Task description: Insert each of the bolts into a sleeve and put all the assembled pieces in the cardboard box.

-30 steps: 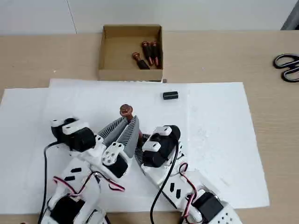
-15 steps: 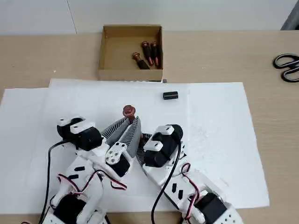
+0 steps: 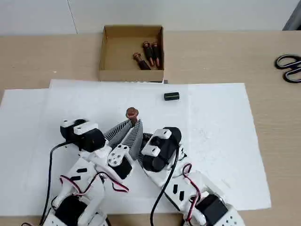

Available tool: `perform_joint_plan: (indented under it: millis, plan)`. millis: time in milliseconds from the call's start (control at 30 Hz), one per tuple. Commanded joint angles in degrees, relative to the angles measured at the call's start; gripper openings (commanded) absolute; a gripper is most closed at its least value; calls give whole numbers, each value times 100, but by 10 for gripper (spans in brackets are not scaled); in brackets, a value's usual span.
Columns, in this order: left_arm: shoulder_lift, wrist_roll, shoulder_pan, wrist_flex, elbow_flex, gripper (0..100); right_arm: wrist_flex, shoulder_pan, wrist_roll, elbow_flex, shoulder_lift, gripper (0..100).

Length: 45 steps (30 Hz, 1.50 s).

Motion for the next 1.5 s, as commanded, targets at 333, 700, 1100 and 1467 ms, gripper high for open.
perform_joint_plan:
  millis: [333,700,1100,1467]
  plan:
    - [-62,79,211,1301,-391,6,-268,-13,79,-237,-75,3]
    - [-53,-88,475,1653,-92,6,-453,-13,88,-273,-75,3]
    - [-53,-545,448,1679,-101,23,-462,-13,88,-229,-75,3]
    - [-44,-862,26,1697,-75,122,-462,-13,88,-229,-75,3]
